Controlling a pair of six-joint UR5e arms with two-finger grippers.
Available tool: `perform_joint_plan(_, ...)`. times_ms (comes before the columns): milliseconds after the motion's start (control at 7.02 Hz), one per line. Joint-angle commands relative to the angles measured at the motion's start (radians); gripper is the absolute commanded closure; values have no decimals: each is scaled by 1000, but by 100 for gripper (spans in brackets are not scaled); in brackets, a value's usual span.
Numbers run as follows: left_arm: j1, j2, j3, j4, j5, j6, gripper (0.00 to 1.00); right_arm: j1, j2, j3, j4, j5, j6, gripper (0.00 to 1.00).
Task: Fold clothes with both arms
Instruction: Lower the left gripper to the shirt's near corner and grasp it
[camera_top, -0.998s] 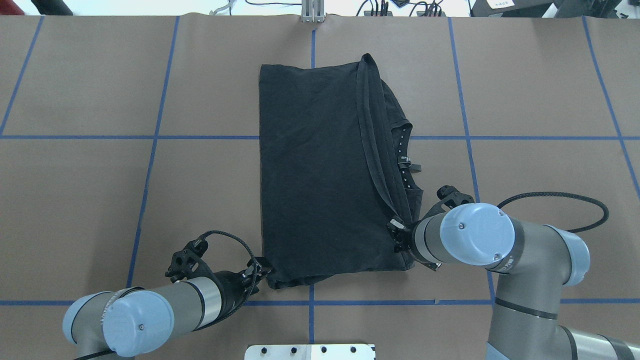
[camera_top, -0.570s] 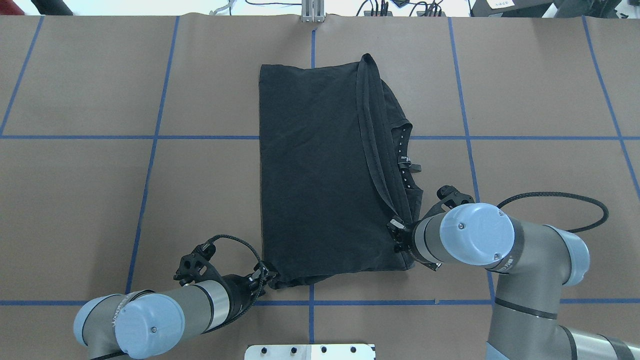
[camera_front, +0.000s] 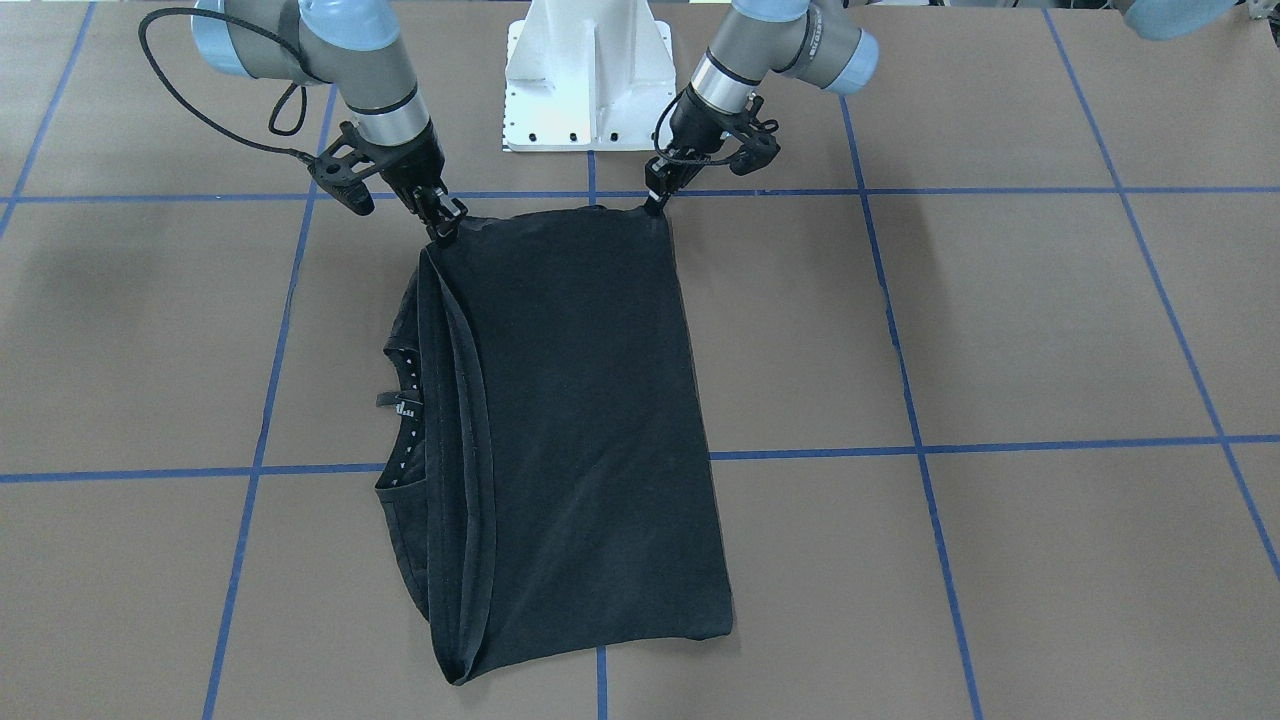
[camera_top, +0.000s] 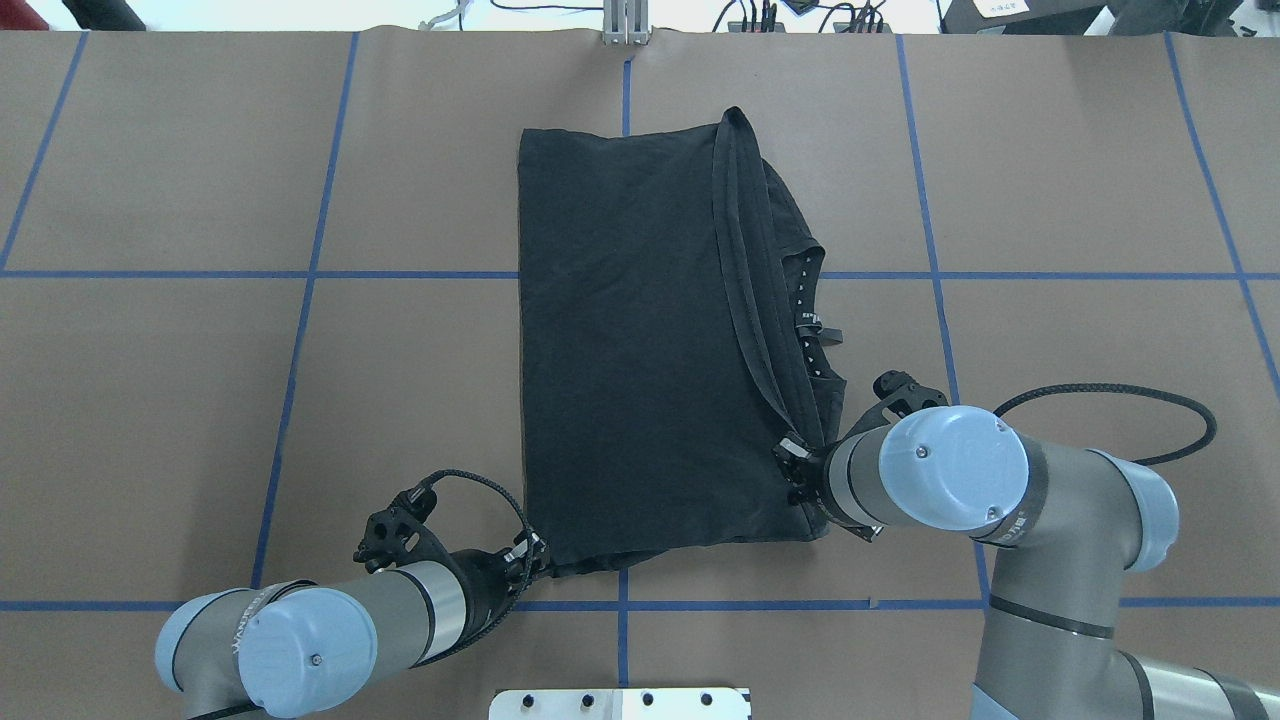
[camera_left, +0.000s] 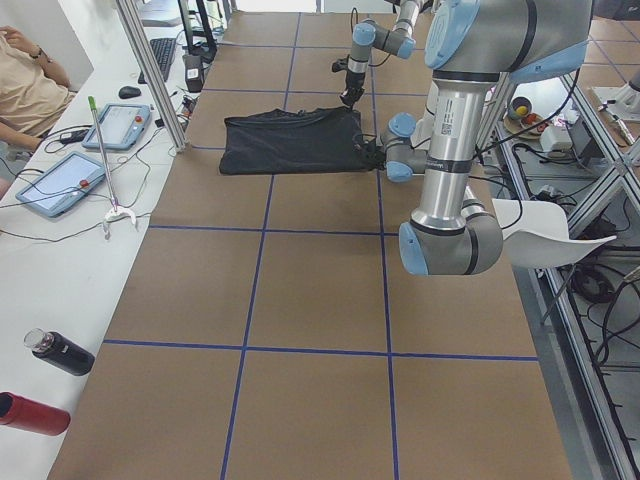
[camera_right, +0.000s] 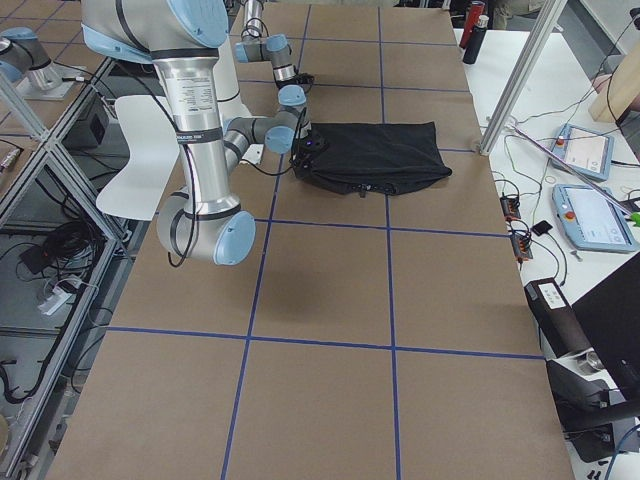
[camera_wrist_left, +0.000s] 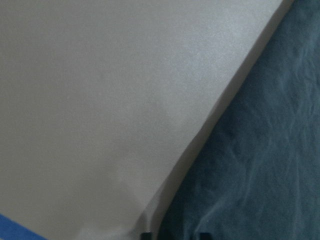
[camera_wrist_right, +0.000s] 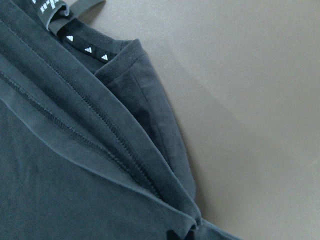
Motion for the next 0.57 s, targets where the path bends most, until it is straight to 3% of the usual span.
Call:
perform_joint_plan(0, -1, 1, -21, 0, -1, 0, 100, 0, 0, 4, 0, 0, 0, 100)
perform_joint_plan(428, 2, 80, -169, 0, -7, 12, 100, 2, -45, 78, 2, 27, 3, 100)
